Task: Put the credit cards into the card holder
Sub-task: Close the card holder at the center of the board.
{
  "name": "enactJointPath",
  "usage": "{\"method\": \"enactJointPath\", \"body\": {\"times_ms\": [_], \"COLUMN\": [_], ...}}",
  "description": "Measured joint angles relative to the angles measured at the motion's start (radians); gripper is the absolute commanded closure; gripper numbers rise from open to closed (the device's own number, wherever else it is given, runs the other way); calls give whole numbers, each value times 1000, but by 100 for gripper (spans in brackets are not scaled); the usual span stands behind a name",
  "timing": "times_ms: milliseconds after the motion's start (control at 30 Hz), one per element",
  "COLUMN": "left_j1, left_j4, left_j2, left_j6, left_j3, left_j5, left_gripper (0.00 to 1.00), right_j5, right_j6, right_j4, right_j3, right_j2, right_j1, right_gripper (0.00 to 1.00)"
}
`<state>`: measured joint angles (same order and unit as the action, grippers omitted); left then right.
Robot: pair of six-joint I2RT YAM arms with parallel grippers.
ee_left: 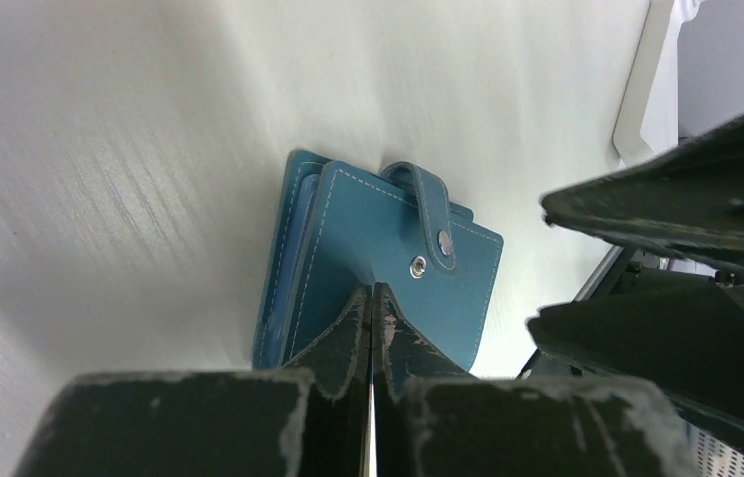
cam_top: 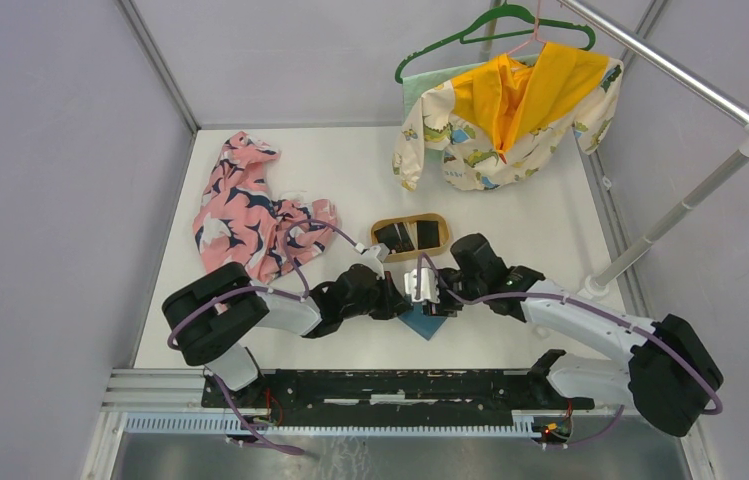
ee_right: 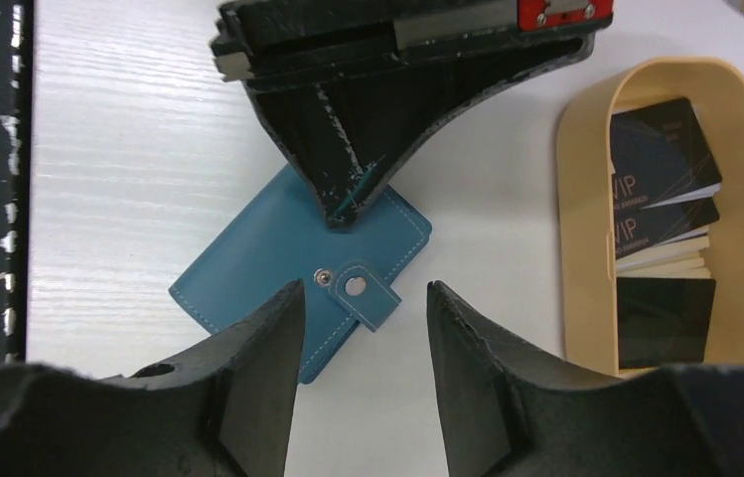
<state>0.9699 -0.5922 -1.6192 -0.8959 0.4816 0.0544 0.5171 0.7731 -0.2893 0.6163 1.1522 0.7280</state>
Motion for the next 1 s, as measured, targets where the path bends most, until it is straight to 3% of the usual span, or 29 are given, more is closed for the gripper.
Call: {"method": "enactJointPath", "body": {"times_ms": [233, 567, 1000], "left_j1": [0, 0, 0], "left_j4": [-4, -11, -12], "left_j2": [-2, -6, -6], "left_j6": [-1, -1, -1], "left_j3": [0, 0, 0], "left_j5": [0, 1, 1], "left_gripper": [98, 98, 98], "right_j5": [-139, -211, -264], "right_j6": [-17, -15, 4], "right_j4": [71, 103, 114], "right_j3": [-39, -54, -54], "right_j2": [60, 97, 121], "right_j1": [64, 92, 115], "right_gripper": [46, 51, 83]}}
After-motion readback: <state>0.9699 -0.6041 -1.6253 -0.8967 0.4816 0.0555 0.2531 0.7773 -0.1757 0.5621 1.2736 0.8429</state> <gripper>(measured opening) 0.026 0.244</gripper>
